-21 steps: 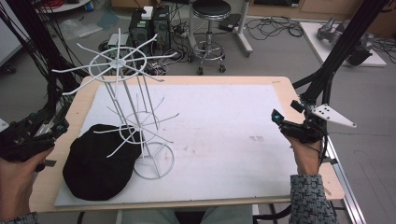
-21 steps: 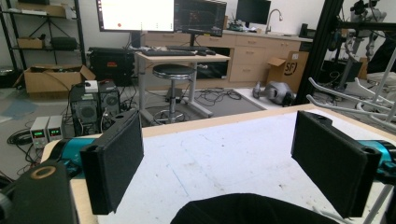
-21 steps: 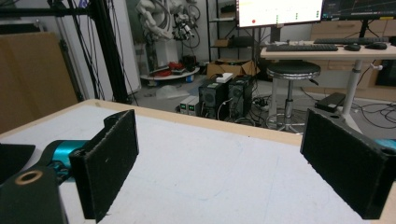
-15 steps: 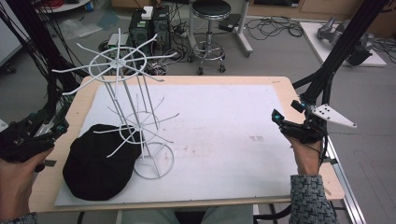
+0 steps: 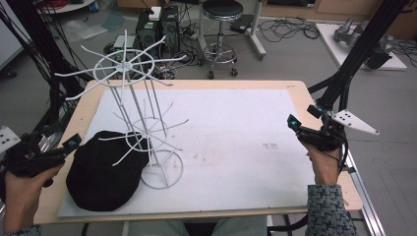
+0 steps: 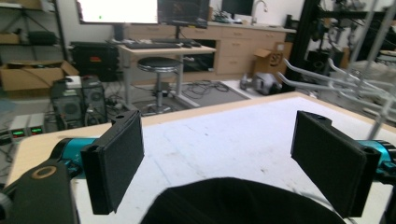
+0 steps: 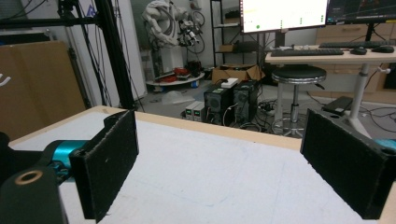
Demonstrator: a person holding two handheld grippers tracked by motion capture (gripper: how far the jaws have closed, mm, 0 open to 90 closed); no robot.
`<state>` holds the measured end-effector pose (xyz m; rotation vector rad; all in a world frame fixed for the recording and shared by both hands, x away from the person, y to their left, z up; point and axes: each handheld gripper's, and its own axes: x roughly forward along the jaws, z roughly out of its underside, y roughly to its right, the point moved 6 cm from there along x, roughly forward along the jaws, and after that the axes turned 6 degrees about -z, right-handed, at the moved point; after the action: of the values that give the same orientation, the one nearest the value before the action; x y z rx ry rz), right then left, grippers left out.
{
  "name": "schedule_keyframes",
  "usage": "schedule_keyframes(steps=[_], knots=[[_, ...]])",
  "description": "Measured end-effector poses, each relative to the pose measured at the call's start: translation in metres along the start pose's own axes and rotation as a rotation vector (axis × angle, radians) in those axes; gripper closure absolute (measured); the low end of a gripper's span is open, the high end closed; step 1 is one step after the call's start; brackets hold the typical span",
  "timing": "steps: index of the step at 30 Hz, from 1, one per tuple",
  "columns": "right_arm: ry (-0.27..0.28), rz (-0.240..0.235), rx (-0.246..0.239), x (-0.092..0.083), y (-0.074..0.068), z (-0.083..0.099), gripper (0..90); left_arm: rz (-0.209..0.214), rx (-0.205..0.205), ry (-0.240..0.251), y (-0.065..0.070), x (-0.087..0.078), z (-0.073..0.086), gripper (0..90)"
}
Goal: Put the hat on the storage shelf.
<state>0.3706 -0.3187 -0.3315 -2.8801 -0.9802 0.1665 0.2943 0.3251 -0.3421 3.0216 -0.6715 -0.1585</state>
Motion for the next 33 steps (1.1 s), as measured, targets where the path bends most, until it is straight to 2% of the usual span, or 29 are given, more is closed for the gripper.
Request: schedule_keyframes(steps=[4, 5, 6, 9, 12, 14, 17, 18, 19, 20, 22, 26, 28, 30, 32, 33], knots=[[0.001, -0.005, 0.002, 0.0, 0.001, 0.0, 10.6, 0.009, 0.026, -0.033, 0.007, 0.002, 0.008, 17.4], [0.004, -0.007, 0.003, -0.001, 0.001, 0.0, 10.6, 0.009, 0.052, -0.04, 0.01, 0.002, 0.014, 17.4], [0.002, -0.007, 0.0, -0.001, 0.001, 0.0, 10.6, -0.005, 0.052, -0.043, 0.011, 0.0, 0.017, 17.5], [0.0, -0.009, 0.004, -0.001, 0.0, 0.0, 10.6, -0.011, 0.052, -0.032, 0.013, -0.003, 0.021, 17.4], [-0.002, -0.017, -0.003, 0.001, -0.002, 0.0, 10.6, -0.043, 0.041, -0.034, 0.016, -0.01, 0.037, 17.4], [-0.007, -0.019, -0.01, 0.002, -0.004, 0.0, 10.6, -0.048, 0.033, -0.05, 0.018, -0.013, 0.048, 17.4], [-0.019, -0.023, -0.017, 0.004, -0.005, 0.001, 10.6, -0.039, 0.027, -0.059, 0.02, -0.016, 0.055, 17.4], [-0.024, -0.023, -0.017, 0.005, -0.006, 0.002, 10.6, -0.001, 0.041, -0.05, 0.026, -0.022, 0.063, 17.4], [-0.024, -0.023, -0.022, 0.005, -0.006, 0.002, 10.5, 0.019, 0.058, -0.042, 0.03, -0.024, 0.068, 17.5], [-0.025, -0.022, -0.02, 0.005, -0.006, 0.002, 10.6, 0.031, 0.079, -0.032, 0.033, -0.025, 0.072, 17.7], [-0.025, -0.022, -0.023, 0.006, -0.005, 0.002, 10.6, 0.044, 0.093, -0.039, 0.035, -0.025, 0.076, 18.0], [-0.031, -0.024, -0.017, 0.008, -0.006, 0.003, 10.6, 0.033, 0.107, -0.054, 0.036, -0.019, 0.082, 17.0], [-0.033, -0.026, -0.026, 0.009, -0.007, 0.003, 10.6, 0.024, 0.122, -0.074, 0.037, -0.017, 0.086, 17.0], [-0.035, -0.028, -0.022, 0.008, -0.007, 0.003, 10.6, 0.028, 0.119, -0.112, 0.037, -0.016, 0.09, 17.0], [-0.032, -0.026, -0.018, 0.007, -0.006, 0.002, 10.6, 0.027, 0.116, -0.123, 0.037, -0.016, 0.091, 20.9], [-0.032, -0.026, -0.015, 0.007, -0.006, 0.002, 10.6, 0.038, 0.097, -0.146, 0.036, -0.016, 0.092, 24.9]])
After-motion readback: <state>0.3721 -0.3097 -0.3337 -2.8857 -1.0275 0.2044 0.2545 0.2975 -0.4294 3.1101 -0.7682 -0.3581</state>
